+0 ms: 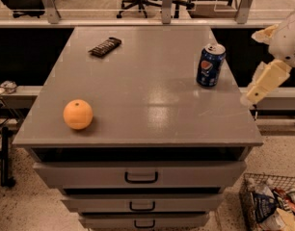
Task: Move pepsi can near rxbar chocolate
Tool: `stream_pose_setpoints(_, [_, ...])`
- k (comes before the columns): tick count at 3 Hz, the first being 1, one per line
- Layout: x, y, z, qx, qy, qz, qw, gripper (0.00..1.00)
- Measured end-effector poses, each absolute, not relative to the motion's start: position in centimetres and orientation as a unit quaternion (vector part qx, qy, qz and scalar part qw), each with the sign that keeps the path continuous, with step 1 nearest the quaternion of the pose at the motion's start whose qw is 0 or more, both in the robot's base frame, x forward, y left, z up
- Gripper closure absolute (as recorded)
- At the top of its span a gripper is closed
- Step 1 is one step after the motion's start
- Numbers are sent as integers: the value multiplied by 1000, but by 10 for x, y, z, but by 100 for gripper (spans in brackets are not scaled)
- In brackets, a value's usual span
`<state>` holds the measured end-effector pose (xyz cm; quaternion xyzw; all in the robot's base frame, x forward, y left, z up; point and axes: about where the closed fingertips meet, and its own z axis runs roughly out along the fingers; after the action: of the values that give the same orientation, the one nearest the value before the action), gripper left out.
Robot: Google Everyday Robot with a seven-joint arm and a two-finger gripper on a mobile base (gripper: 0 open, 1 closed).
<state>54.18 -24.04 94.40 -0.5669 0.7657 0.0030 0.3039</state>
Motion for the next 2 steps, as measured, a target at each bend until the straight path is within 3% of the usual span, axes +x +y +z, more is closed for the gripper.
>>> stream_pose_setpoints(2, [604, -241, 912, -502, 736, 119, 438, 0])
